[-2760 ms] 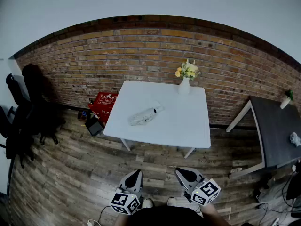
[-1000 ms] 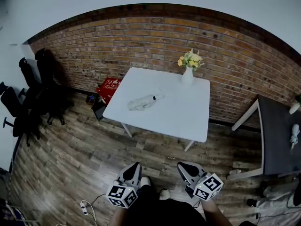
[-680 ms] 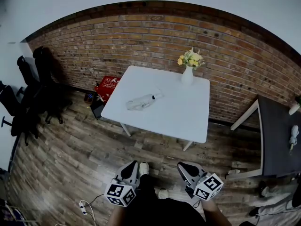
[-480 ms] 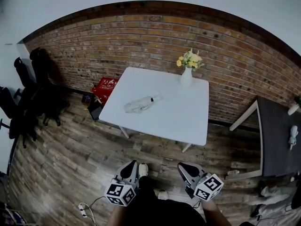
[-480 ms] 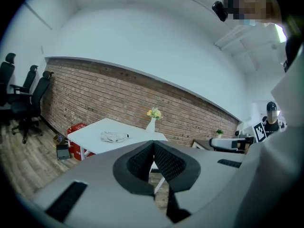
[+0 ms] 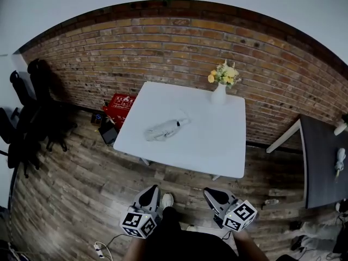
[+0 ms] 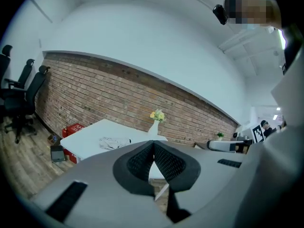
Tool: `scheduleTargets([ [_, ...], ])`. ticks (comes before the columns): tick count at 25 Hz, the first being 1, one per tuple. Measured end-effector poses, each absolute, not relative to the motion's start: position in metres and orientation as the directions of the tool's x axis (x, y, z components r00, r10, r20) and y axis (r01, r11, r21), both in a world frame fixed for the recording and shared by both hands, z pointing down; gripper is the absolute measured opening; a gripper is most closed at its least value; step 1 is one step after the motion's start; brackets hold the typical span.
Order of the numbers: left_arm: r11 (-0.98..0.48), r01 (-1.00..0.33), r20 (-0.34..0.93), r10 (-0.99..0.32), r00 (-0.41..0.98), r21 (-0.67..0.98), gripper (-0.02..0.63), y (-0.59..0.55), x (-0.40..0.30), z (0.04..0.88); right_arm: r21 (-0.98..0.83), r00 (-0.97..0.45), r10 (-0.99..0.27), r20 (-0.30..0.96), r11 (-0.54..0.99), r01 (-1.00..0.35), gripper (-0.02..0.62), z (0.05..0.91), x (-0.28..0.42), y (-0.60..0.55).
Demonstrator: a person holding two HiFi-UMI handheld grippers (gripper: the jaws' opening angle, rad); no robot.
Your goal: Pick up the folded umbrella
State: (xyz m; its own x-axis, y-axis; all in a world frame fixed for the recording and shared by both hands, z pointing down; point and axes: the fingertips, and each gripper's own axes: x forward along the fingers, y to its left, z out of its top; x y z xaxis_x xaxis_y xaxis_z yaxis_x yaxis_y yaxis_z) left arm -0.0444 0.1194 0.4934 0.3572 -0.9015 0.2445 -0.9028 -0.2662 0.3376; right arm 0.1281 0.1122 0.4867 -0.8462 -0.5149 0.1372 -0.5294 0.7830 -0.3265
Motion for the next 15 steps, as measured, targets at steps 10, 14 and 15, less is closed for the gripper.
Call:
scheduleTargets([
  [10,-0.319,-0.880,0.253,-0.873,0.417,0.352,0.014,0.048,-0.081,0.498,-0.300,-0.846,-0.507,0.164,0.791,-0.533,0.021,0.478,0.077,0.042],
  [14,-0.336,-0.873,0.266,-0.858,0.439,0.354,0.014,0.022,-0.099,0.501,-0.311,-0.833,-0.529,0.164,0.773,-0.553,0.021,0.477,0.058,0.015],
  [15,-0.343,-0.870,0.267,-0.854,0.446,0.355,0.014,0.014,-0.103,0.501,-0.315,-0.829,-0.535,0.163,0.768,-0.557,0.021,0.477,0.054,0.008],
])
